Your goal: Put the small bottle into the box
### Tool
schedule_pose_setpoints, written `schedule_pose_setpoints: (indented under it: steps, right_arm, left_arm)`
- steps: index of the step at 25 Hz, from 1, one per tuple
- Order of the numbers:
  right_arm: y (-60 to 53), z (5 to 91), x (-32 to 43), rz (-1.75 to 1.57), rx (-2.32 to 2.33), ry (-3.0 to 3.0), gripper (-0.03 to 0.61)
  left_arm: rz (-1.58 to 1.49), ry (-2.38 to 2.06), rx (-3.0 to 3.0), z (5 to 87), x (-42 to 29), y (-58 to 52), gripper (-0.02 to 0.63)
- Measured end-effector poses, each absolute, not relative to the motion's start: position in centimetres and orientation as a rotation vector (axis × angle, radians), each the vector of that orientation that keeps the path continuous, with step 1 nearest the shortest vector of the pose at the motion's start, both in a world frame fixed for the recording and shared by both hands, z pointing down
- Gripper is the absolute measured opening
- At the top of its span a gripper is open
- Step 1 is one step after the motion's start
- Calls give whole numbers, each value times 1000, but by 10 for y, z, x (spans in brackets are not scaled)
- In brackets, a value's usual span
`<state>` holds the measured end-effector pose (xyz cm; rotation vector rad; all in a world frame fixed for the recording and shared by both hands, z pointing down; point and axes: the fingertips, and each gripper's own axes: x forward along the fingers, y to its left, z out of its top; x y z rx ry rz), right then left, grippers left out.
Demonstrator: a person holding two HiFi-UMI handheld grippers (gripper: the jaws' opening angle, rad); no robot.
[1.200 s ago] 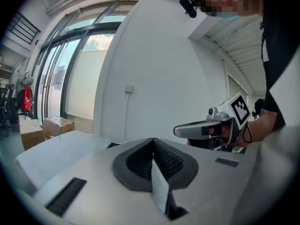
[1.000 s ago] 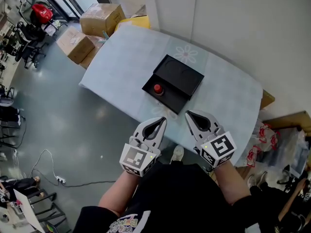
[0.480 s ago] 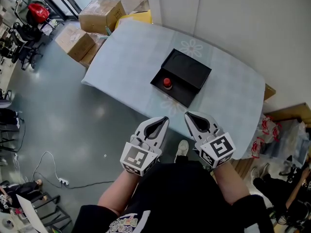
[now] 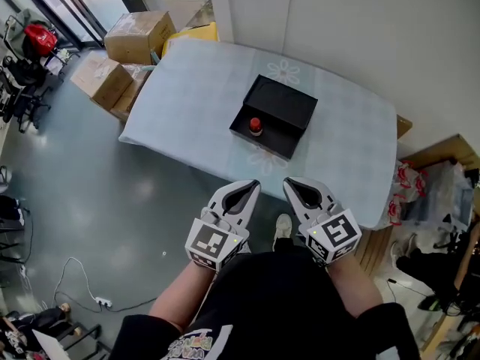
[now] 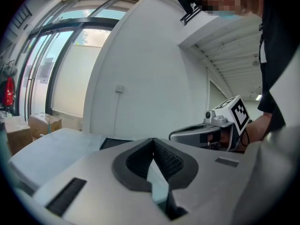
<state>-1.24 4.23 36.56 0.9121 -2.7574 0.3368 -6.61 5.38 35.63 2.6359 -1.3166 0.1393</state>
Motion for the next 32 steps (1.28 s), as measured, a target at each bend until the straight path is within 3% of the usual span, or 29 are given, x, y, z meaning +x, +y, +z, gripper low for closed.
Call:
schedule_pose_setpoints:
  steps: [32]
  right_arm:
    - [78, 371, -25, 363, 1093, -2697, 9]
  left_arm:
    - [172, -1118, 2712, 363, -79, 85, 8]
